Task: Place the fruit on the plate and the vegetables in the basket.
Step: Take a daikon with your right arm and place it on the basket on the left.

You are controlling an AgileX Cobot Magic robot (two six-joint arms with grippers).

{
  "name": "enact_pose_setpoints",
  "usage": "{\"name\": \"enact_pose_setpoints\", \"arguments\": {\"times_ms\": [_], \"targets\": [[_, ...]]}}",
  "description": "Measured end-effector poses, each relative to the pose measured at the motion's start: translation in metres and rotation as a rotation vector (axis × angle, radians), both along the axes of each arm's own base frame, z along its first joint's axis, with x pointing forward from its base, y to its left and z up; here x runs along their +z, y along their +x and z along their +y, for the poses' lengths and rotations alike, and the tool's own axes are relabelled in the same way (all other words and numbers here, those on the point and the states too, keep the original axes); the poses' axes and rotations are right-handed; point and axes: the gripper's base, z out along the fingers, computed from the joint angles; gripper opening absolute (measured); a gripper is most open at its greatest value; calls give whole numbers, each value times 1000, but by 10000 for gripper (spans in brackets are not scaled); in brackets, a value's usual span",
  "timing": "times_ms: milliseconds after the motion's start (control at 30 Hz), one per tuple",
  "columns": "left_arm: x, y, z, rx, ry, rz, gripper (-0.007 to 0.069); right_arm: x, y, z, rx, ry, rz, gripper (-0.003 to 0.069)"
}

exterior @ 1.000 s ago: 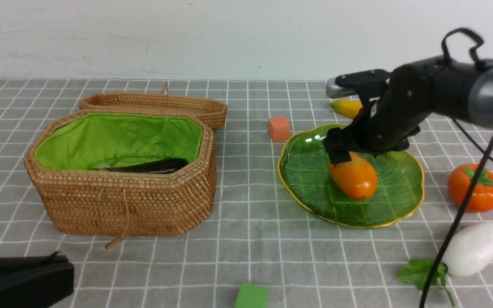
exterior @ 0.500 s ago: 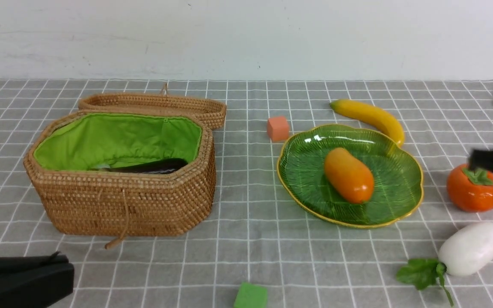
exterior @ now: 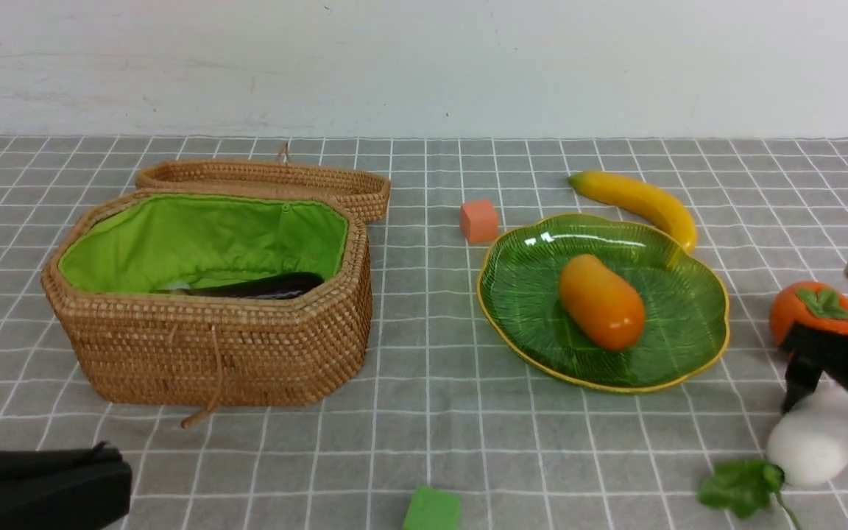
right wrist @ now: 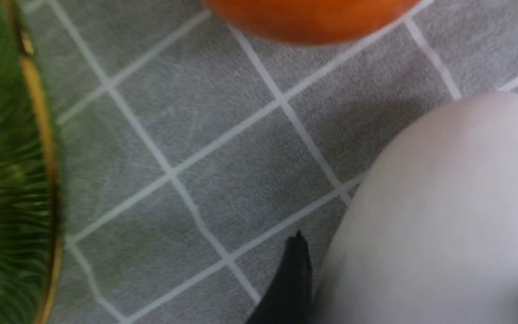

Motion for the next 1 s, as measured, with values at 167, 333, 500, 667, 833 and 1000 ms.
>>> {"name": "enact_pose_setpoints", "arguments": {"times_ms": [167, 333, 500, 667, 833, 1000], "targets": [[0, 0, 0, 1, 1, -1, -13, -10, 3, 3, 46, 32, 25, 512], [0, 0, 0, 0, 3, 0, -13, -9, 0, 9, 166, 56, 52, 510], [-2, -1, 0, -1, 20, 16, -13, 18, -20, 24, 272, 58, 134, 510], [-5, -2, 0, -10, 27, 50, -13, 104, -26, 82, 502, 52, -121, 510], [-10, 3, 7, 96, 65, 101, -13, 192, -5, 182, 1002, 48, -534, 510], [-10, 14, 20, 306, 26, 134, -13, 225, 23, 291, 1437, -10, -884, 510]]}}
